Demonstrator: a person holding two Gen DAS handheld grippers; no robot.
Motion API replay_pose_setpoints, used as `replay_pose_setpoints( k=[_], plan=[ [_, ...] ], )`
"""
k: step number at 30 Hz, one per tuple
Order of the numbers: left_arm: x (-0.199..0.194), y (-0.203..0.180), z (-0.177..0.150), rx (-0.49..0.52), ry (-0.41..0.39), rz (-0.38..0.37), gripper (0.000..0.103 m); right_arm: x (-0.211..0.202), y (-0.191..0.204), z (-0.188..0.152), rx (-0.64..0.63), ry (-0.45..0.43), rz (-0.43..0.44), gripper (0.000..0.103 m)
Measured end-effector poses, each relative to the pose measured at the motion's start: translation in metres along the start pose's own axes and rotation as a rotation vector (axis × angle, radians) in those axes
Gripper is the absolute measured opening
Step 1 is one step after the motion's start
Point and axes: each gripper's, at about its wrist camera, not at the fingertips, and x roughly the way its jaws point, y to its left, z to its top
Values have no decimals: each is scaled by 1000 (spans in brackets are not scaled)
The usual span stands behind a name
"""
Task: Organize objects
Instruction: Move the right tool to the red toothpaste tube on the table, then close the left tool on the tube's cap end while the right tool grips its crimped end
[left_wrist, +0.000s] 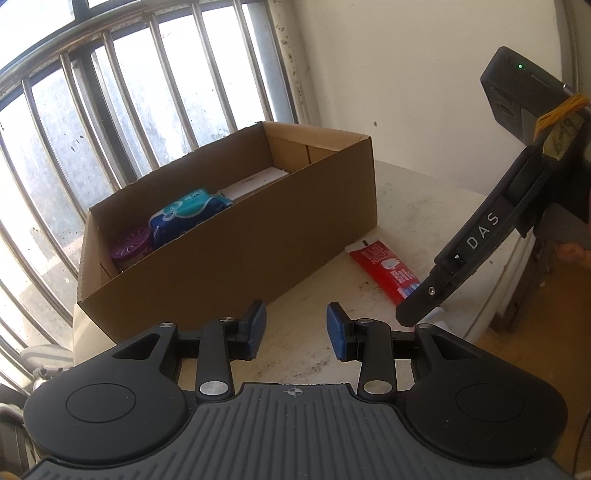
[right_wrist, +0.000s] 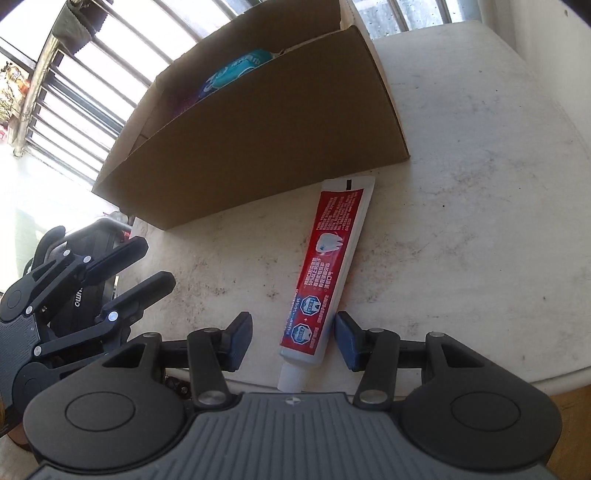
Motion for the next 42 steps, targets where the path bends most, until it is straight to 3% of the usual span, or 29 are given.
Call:
replay_pose_setpoints(
  k=[6, 9, 13, 18, 20, 23, 25, 27, 31, 34, 38, 42],
  plan=[
    [14, 4, 3, 23, 23, 26, 36, 20, 11, 9, 51, 36, 91, 53],
    [16, 7, 8, 58, 15, -13, 42, 24, 17, 13, 38, 44, 85, 53],
    [22, -2, 13, 213, -7, -104, 54, 20, 9, 14, 14, 40, 77, 53],
    [44, -25, 21, 461, 18, -253, 56, -3, -9, -1, -18, 7, 30, 54],
    [58, -31, 29, 512, 35, -295, 56, -12, -13, -5, -50, -19, 0, 54],
    [91, -30, 43, 455, 149, -368, 54, -25, -18, -7, -67, -58, -9, 54],
    [104, -33, 46, 475, 186, -371, 51, -30, -25, -5, -48, -62, 18, 54],
    [109, -34, 48, 468, 195, -431, 38, -39, -33, -4, -49, -69, 22, 54],
    [113, -29, 46, 397, 215, -476, 29, -39, -36, 0, -60, -78, 2, 54],
    [110, -29, 38, 353, 204, -448, 25, -42, -46, 8, -39, -92, 17, 55],
    [98, -33, 25, 371, 188, -394, 22, -39, -47, 15, -45, -125, -14, 58],
    [82, -28, 9, 374, 171, -356, 22, -33, -50, 20, -14, -116, 23, 59]
  ],
)
